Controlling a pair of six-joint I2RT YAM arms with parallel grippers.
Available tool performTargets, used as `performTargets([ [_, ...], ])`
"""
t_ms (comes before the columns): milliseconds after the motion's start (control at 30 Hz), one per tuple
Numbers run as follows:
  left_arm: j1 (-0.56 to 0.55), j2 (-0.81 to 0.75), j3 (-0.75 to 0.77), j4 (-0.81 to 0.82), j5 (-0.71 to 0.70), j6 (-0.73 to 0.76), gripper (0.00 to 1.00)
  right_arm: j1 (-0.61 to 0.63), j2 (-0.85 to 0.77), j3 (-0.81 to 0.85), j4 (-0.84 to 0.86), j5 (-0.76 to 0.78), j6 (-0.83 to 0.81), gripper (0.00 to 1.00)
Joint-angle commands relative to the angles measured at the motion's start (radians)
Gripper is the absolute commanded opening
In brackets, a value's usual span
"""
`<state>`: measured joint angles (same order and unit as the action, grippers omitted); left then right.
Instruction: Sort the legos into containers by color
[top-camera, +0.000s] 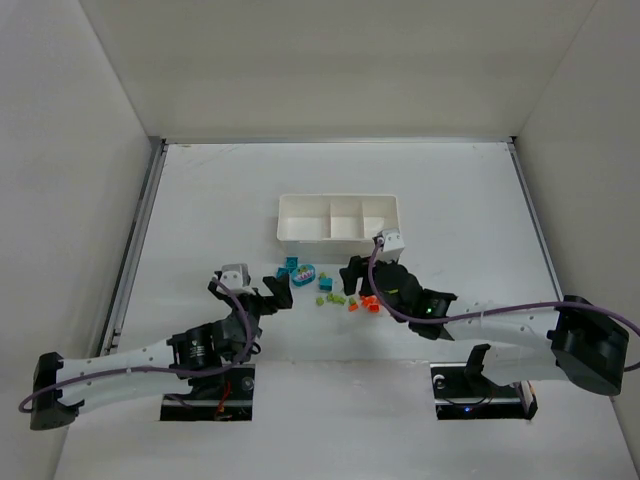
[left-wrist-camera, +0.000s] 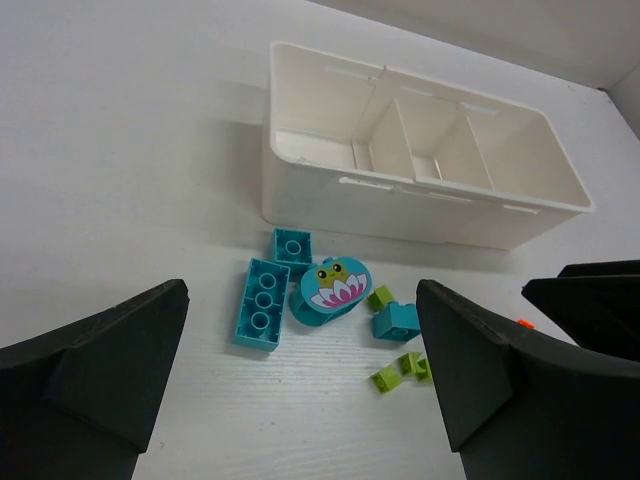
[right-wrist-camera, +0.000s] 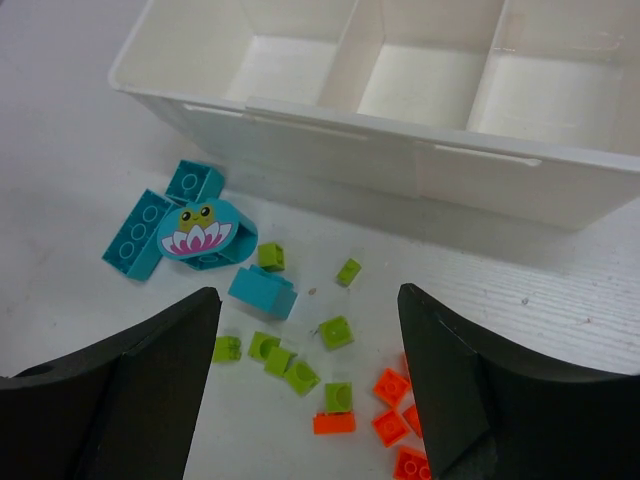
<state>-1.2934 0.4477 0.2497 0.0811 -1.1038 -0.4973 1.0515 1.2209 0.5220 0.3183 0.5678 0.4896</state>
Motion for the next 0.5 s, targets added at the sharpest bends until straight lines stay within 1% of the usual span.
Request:
performTargets([
  [0, 0.021, -0.009, 0.033, 0.009, -0.013, -0.018, 1.0, -0.012, -0.017, -0.002, 0.027, -0.005, -0.017, 0.77],
  [33, 0.027, -0.013, 0.034, 0.009, -0.005, -0.011, 1.0, -0.015, -0.017, -0.004, 0.03, -0.009, -0.019, 0.75],
  [100, 0.041, -0.018, 0.036, 0.022, 0.025, 0.019, 1.0, -0.021, -0.015, -0.005, 0.033, -0.014, -0.019, 0.68],
  [167, 0.078, -0.009, 0.049, 0.019, 0.027, 0.028, 1.0, -0.021, -0.011, -0.007, 0.039, -0.014, -0.017, 0.54],
  [233, 0.122, 0.008, 0.063, 0.014, 0.032, 0.035, 1.0, -0.023, -0.009, -0.01, 0.047, -0.014, -0.02, 0.42],
  [333, 0.186, 0.011, 0.079, -0.004, 0.062, 0.026, 1.0, -0.051, -0.011, -0.004, 0.035, -0.023, -0.026, 0.22],
  [367, 0.211, 0.011, 0.079, 0.0, 0.077, 0.023, 1.0, -0.06, -0.014, 0.001, 0.028, -0.032, -0.029, 0.2],
  [400, 0.243, 0.017, 0.08, 0.006, 0.109, 0.02, 0.98, -0.078, -0.018, 0.012, 0.016, -0.052, -0.042, 0.18],
  [433, 0.275, 0.028, 0.082, 0.014, 0.149, 0.025, 0.83, -0.092, -0.021, 0.024, 0.004, -0.069, -0.052, 0.16],
  [467, 0.318, 0.043, 0.091, 0.016, 0.194, 0.029, 0.61, -0.104, -0.023, 0.036, -0.007, -0.083, -0.062, 0.16],
])
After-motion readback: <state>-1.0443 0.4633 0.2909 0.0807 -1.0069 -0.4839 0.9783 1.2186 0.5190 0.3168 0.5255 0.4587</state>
